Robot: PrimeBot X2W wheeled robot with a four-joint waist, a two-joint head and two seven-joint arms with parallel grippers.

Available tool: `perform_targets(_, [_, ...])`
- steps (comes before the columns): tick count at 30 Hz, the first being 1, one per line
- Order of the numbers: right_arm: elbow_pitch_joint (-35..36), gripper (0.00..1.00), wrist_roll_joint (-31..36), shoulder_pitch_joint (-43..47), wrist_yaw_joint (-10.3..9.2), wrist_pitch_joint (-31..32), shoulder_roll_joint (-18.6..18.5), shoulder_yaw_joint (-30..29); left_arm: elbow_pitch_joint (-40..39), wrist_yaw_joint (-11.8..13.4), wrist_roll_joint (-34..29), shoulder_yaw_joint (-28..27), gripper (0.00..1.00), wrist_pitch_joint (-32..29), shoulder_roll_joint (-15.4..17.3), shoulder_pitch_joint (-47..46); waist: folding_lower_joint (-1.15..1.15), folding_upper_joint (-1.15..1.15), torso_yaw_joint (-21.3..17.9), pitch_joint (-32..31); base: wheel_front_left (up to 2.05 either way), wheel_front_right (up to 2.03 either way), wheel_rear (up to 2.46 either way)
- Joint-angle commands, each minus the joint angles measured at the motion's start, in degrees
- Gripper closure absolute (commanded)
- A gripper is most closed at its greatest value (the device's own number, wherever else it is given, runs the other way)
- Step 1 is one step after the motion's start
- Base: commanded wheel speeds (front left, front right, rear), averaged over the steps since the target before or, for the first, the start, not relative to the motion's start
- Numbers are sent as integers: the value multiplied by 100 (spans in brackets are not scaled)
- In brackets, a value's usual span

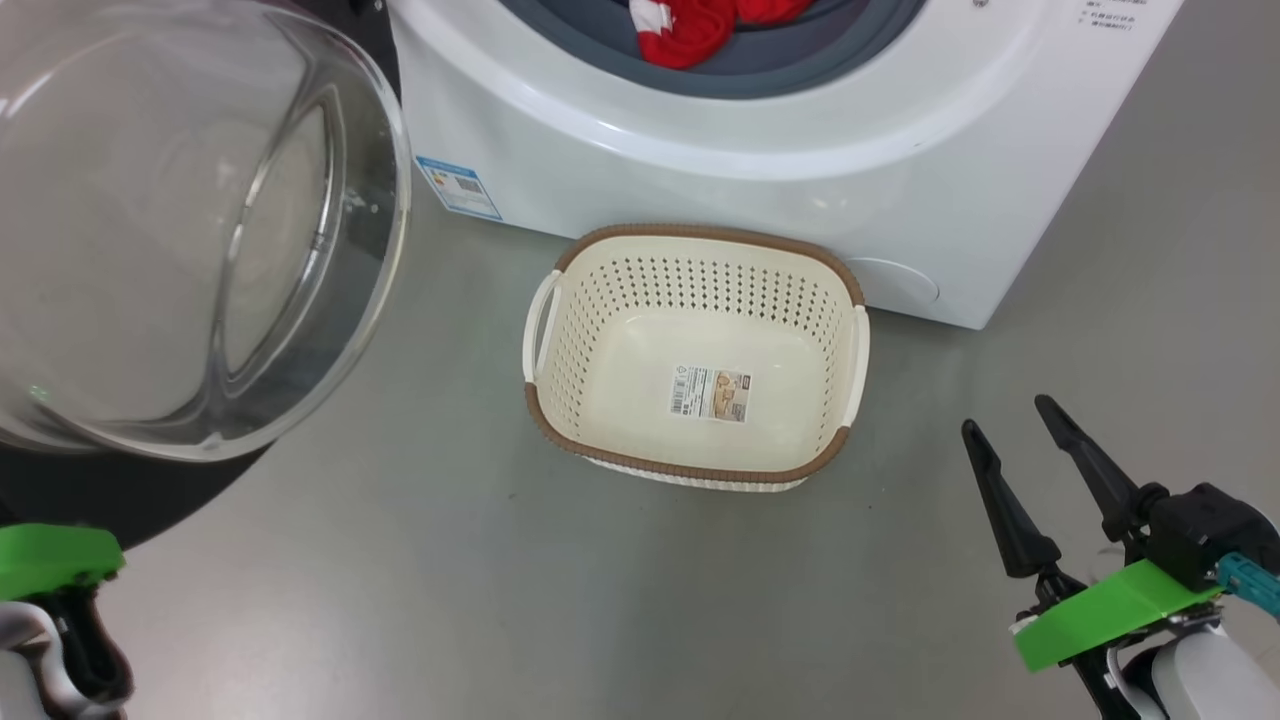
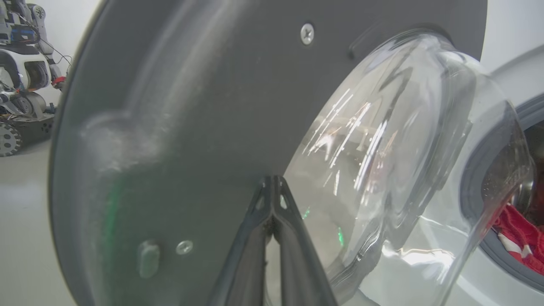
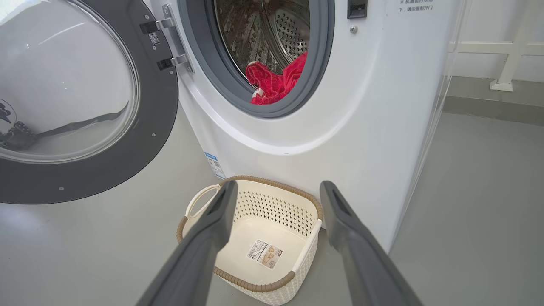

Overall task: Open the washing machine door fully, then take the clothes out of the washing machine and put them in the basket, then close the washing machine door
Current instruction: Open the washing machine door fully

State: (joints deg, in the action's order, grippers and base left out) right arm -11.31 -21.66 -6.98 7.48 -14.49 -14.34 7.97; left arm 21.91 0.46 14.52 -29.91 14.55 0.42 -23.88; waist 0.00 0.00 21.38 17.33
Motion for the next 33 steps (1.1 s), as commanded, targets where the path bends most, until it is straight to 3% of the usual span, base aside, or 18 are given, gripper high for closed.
perform_targets(1, [158, 0, -69, -134, 1, -51, -87, 100, -94, 1, -73, -261, 100, 45, 245, -142, 0, 0, -12, 65, 0, 0, 0])
perform_targets(19, [176, 0, -65, -164, 1, -51, -183, 124, 281, -190, -659, -1101, 100, 45, 293, -682, 0, 0, 5, 170, 0, 0, 0])
perform_targets(33, [98, 0, -67, -105, 1, -51, -71, 209, 613, -615, -1003, -1073, 100, 45, 279, -580, 0, 0, 5, -113, 0, 0, 0])
